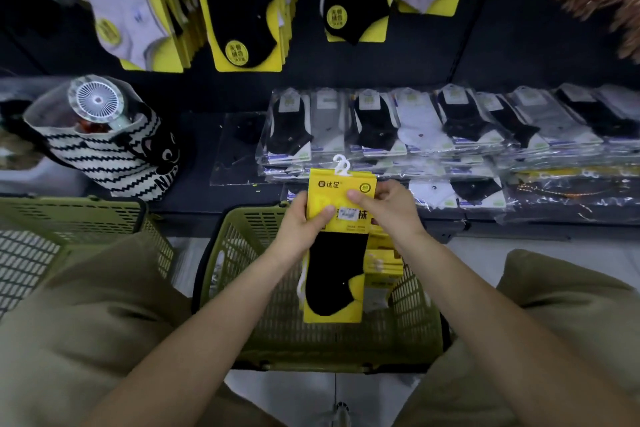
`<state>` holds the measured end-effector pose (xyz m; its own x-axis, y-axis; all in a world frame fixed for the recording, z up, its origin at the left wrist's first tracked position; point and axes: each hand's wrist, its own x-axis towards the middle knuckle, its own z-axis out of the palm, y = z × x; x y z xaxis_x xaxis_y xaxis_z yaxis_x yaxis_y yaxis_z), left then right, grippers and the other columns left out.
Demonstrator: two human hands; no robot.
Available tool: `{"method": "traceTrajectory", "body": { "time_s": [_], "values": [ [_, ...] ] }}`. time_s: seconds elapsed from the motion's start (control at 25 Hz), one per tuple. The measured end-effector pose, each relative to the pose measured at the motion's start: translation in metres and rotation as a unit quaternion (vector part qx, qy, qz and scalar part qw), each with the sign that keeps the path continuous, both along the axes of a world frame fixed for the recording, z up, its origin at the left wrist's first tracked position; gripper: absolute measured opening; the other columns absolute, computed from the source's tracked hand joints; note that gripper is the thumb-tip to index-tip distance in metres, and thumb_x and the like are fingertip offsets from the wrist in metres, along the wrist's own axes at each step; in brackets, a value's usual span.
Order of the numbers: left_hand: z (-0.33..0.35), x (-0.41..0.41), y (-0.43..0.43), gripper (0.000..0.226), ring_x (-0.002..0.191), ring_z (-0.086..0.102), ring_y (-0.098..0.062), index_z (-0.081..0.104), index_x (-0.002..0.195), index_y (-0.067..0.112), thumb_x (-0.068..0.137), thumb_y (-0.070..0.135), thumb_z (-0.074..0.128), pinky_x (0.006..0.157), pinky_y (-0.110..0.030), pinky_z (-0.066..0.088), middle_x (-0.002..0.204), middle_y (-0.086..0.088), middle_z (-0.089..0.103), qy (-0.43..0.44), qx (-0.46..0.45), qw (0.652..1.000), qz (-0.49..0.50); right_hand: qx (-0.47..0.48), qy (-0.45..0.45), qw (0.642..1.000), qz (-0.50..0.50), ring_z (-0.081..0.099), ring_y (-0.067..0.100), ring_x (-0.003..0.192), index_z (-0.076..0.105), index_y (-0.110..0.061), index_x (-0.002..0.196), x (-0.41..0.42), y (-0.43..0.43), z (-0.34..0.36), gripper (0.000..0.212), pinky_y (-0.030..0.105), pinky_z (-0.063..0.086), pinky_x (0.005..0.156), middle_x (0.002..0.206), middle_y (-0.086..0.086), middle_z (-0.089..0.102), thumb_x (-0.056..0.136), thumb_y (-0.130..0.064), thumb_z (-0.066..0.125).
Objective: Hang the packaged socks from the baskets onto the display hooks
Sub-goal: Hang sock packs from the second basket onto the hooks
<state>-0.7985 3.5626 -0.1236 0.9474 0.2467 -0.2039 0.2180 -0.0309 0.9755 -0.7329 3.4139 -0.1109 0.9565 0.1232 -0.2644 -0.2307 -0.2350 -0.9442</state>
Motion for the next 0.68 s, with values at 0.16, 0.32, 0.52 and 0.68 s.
{"method": "traceTrajectory", "body": {
  "time_s": [0.16, 0.32, 0.52, 0.68],
  "values": [
    [0.028, 0.009, 0.015, 0.038, 0.106, 0.062, -0.028, 0.049, 0.122, 0.007, 0.088, 0.014, 0.062, 0.091, -0.042, 0.052, 0.119, -0.014, 0.062, -0.035, -0.002, 0.999, 0.013, 0.050, -0.045, 0.998, -0.006, 0.066, 0.008, 0.072, 0.059, -0.022, 0.077, 0.006, 0.022, 0.027, 0.025, 0.023, 0.053, 0.064, 0.079, -0.006, 0.068, 0.068, -0.026, 0.082],
    [0.053, 0.019, 0.030, 0.043, 0.110, 0.061, -0.027, 0.046, 0.128, 0.005, 0.090, 0.020, 0.058, 0.092, -0.042, 0.051, 0.122, -0.014, 0.061, -0.052, -0.040, 0.998, -0.025, 0.147, -0.040, 0.988, -0.016, 0.068, 0.001, 0.068, 0.065, -0.021, 0.083, 0.013, 0.024, 0.051, 0.015, 0.015, 0.051, 0.055, 0.079, -0.009, 0.071, 0.075, -0.016, 0.077],
    [0.100, 0.045, 0.027, 0.022, 0.101, 0.063, -0.022, 0.053, 0.112, 0.015, 0.091, 0.021, 0.057, 0.086, -0.035, 0.053, 0.110, -0.005, 0.064, -0.141, 0.022, 0.990, 0.021, 0.174, -0.098, 0.979, -0.034, 0.068, 0.009, 0.087, 0.062, -0.018, 0.101, 0.023, 0.028, 0.089, 0.027, 0.020, 0.056, 0.068, 0.094, -0.007, 0.070, 0.078, -0.021, 0.075],
    [0.130, 0.066, 0.037, 0.026, 0.103, 0.064, -0.021, 0.056, 0.108, 0.019, 0.084, 0.028, 0.063, 0.088, -0.038, 0.053, 0.110, -0.005, 0.067, -0.187, -0.042, 0.981, 0.035, 0.103, -0.149, 0.983, 0.019, 0.065, 0.012, 0.095, 0.058, -0.028, 0.097, 0.033, 0.035, 0.107, 0.032, 0.032, 0.054, 0.083, 0.101, -0.004, 0.068, 0.074, -0.021, 0.078]
  ]
}}
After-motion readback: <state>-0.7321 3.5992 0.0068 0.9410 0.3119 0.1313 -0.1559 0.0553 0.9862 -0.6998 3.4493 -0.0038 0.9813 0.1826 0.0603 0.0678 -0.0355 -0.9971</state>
